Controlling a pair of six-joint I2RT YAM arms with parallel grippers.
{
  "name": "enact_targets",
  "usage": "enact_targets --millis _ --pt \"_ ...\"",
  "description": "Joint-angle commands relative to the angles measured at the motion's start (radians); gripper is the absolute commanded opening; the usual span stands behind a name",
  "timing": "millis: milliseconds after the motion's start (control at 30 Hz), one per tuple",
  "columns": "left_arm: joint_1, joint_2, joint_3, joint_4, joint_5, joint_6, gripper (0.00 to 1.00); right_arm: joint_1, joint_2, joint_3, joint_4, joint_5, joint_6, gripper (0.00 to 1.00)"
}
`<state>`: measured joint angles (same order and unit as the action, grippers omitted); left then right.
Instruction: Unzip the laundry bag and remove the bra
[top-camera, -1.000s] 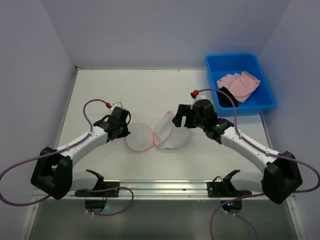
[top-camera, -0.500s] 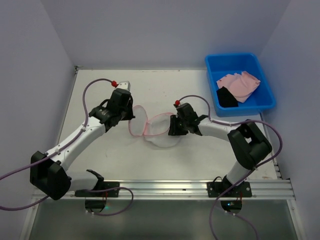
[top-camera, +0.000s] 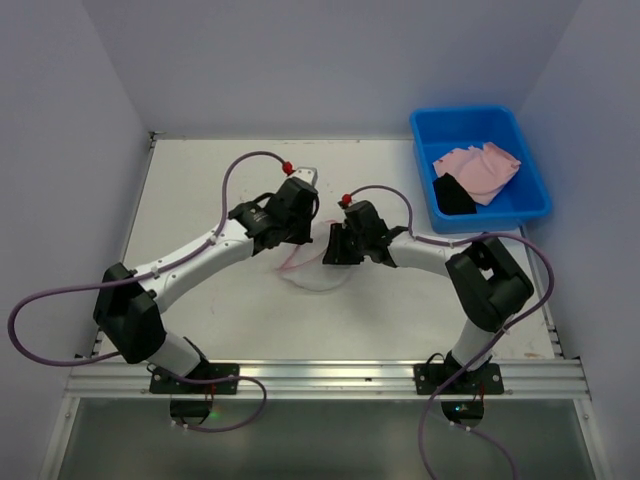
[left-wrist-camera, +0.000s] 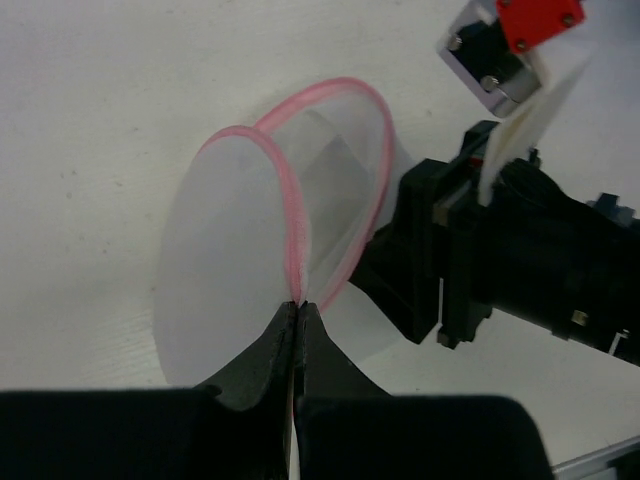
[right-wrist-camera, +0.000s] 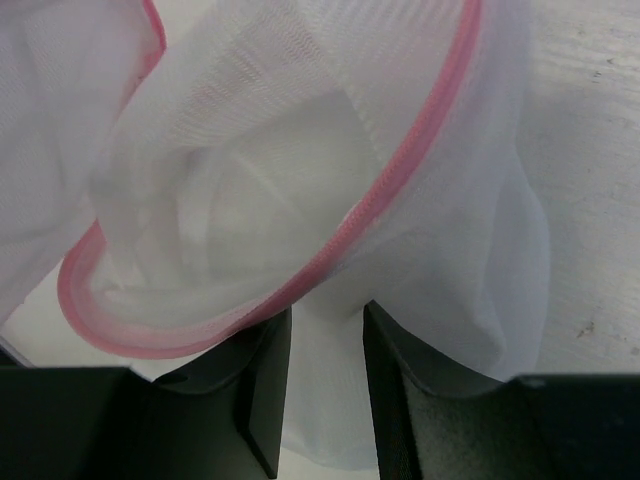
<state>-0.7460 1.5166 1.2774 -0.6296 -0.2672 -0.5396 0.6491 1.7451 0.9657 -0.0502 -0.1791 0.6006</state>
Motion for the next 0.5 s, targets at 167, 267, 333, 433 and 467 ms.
enact_targets --millis 167,267,333,433,467 --pt "-0.092 0.046 0.046 0.11 0.062 -0.102 0.0 0.0 0.039 0.008 0.133 -0.092 0.06 0.38" --pt "-0.108 0.065 0.024 0.137 0.072 -0.134 0.0 0.0 0.056 0.008 0.156 -0.106 0.071 0.38" --pt "-0.116 0.073 -0.027 0.194 0.095 -0.166 0.0 -0.003 0.068 0.005 0.168 -0.121 0.083 0.38" --pt "-0.13 0.096 -0.088 0.257 0.108 -0.213 0.0 -0.012 0.077 -0.013 0.203 -0.143 0.111 0.39" --pt "-0.131 0.106 -0.108 0.274 0.112 -0.226 0.0 -0.019 0.079 -0.019 0.223 -0.149 0.119 0.4"
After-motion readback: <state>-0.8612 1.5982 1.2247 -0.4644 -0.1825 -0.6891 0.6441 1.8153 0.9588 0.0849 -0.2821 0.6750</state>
